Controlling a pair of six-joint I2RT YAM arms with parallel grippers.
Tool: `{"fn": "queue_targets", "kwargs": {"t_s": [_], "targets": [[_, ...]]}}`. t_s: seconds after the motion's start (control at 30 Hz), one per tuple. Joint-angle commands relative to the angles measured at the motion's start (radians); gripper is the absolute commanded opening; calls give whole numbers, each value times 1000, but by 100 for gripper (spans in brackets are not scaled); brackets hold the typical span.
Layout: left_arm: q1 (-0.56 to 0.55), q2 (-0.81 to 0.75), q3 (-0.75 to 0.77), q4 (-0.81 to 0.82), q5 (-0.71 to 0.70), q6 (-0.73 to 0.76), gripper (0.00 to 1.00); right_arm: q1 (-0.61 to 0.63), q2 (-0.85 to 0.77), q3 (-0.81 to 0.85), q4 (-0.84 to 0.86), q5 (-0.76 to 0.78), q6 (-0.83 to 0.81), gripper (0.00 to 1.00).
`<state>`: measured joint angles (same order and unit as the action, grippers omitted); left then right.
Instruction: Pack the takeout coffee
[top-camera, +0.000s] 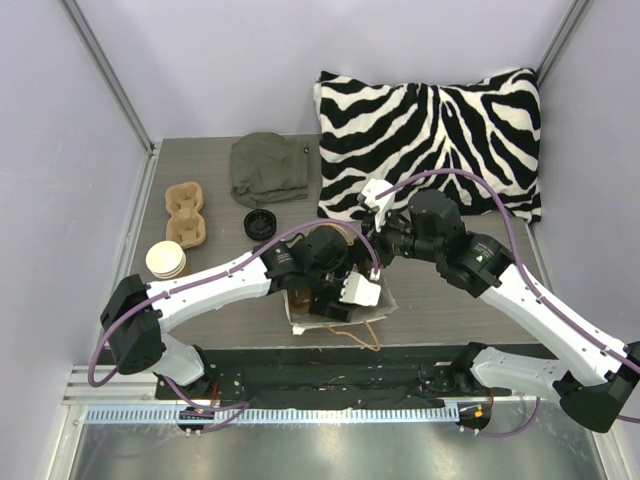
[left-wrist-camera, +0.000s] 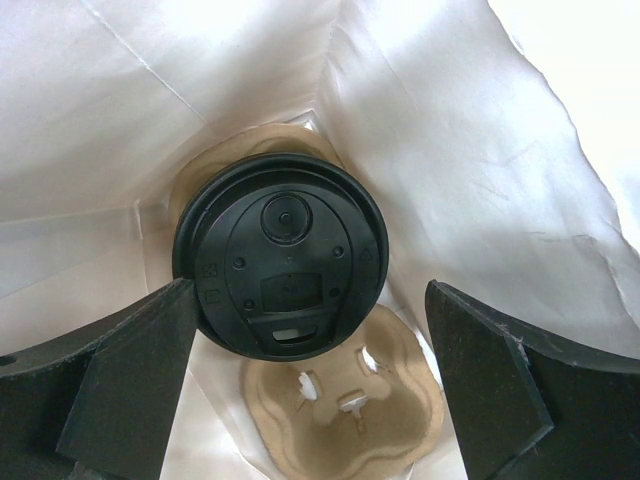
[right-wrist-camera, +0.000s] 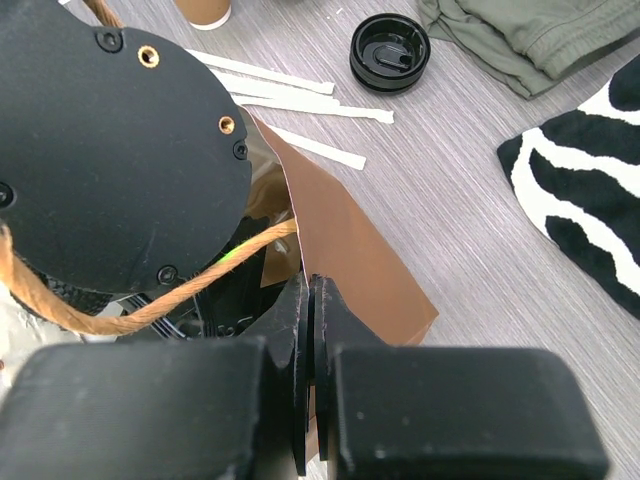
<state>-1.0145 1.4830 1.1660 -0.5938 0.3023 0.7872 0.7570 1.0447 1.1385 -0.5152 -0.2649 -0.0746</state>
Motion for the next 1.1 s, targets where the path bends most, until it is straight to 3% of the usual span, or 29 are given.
{"fn": "queue_targets", "kwargs": {"t_s": [0.0,0.27,0.57,1.07], "targets": [[31,-44,11,112,-34,-43,100,2,11,35,-58,-17,1,1],[31,-66,-57,230,-123,-48,100,4,34,52,-83,-20,12,1],[36,-135,-158,360,-121,-25,100,-7,72,70,-103,9,42,1],[67,-144,-175,333,-37,12,100,-82,117,95,-131,27,73,1]]}}
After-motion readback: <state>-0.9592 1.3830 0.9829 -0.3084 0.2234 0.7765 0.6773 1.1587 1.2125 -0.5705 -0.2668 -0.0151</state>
